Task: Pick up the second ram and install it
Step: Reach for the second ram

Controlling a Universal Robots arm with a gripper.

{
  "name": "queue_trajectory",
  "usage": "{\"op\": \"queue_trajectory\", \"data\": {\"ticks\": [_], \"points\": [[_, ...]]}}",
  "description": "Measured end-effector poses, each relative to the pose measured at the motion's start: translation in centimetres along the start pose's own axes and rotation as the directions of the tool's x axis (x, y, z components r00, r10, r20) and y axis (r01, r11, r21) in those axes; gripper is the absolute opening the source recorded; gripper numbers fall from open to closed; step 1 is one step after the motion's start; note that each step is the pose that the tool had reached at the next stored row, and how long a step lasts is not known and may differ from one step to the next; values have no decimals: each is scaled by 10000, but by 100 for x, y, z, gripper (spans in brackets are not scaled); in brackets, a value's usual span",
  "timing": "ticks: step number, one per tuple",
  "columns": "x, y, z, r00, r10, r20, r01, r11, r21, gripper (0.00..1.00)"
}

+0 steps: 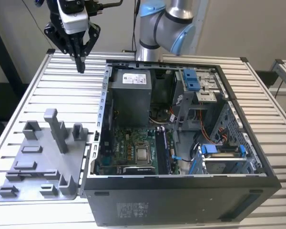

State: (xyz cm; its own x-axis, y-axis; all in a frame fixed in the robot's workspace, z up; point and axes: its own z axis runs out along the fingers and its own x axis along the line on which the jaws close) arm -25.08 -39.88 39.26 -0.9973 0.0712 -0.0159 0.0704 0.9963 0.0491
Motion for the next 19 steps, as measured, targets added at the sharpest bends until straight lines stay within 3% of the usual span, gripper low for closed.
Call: {"op": "queue_trajectory", "data": {"ticks": [8,19], "points": [[316,-22,-6,10000,0,-14,0,10000,-3,11],[687,-48,-10,10000,2,-27,-2,10000,-2,11]]}}
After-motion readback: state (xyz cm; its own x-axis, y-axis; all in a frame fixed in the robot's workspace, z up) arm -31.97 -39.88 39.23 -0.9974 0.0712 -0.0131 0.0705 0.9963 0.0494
